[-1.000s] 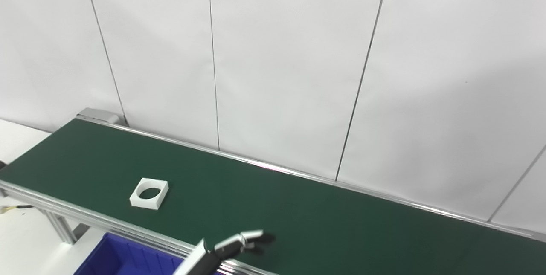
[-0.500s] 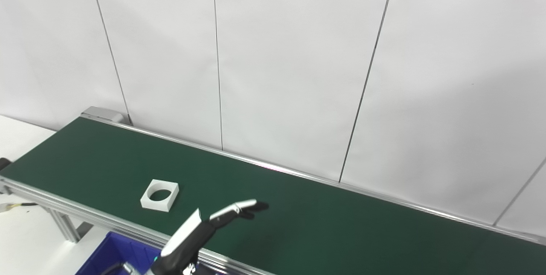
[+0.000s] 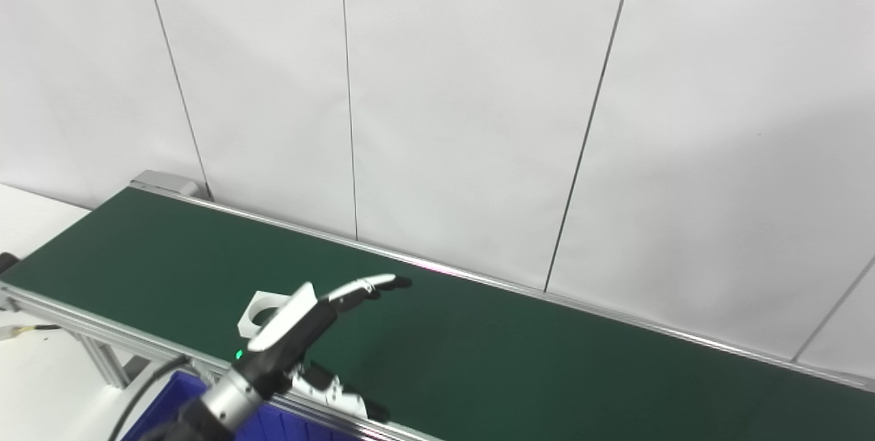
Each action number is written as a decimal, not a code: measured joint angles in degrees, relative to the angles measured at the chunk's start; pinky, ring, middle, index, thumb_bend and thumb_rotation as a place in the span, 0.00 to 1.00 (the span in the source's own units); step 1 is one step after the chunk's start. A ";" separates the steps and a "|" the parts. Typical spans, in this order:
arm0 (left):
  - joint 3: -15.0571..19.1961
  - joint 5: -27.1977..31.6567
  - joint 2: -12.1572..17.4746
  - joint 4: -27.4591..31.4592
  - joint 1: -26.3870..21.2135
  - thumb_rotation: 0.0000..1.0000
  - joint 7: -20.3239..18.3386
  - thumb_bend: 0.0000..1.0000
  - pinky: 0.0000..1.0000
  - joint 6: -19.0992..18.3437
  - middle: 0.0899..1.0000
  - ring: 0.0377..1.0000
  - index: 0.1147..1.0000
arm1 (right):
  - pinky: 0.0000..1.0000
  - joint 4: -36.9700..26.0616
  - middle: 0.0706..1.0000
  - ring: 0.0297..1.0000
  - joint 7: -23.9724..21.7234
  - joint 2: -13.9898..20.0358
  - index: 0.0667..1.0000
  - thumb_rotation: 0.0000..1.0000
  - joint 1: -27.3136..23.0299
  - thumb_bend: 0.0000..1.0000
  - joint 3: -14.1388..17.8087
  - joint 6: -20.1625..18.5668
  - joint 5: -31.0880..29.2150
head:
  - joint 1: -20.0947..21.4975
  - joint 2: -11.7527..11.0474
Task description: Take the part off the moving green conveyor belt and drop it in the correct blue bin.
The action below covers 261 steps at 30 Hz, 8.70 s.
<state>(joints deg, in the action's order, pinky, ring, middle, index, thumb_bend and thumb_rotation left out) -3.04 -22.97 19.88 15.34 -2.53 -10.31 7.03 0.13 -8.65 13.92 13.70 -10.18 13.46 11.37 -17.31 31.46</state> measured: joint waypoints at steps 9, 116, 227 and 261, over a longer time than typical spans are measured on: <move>1.81 -1.62 4.77 -3.66 -2.86 0.36 -2.33 0.91 0.78 -4.07 0.91 0.87 0.87 | 0.79 -0.62 0.85 0.83 -0.08 -0.05 0.89 0.19 -0.02 0.93 0.27 0.00 -1.35 | -0.53 2.20; -14.47 -15.43 1.78 -37.34 -18.07 0.00 10.02 0.52 0.43 -12.32 0.43 0.49 0.44 | 0.81 -2.28 0.86 0.85 0.63 -4.16 0.91 0.27 0.26 0.88 -0.14 2.44 -1.14 | -0.35 5.54; -21.71 -41.47 1.74 -2.56 9.25 0.60 -13.36 0.80 0.91 -10.45 0.79 0.78 0.80 | 0.82 -9.52 0.85 0.85 0.01 -5.83 0.90 0.35 0.49 0.91 -0.54 -4.89 0.79 | 10.02 16.70; -7.60 13.71 -0.68 -9.45 14.56 0.32 -4.98 0.87 0.72 5.18 0.80 0.77 0.81 | 0.82 -10.33 0.86 0.84 0.28 -7.46 0.90 0.37 1.31 0.92 -3.13 -6.56 5.30 | 30.94 15.65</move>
<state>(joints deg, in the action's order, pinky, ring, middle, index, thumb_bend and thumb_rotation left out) -10.64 -9.26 19.20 5.88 12.03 -15.29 12.22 -10.19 -8.37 6.46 15.00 -13.31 6.90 16.67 13.62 47.11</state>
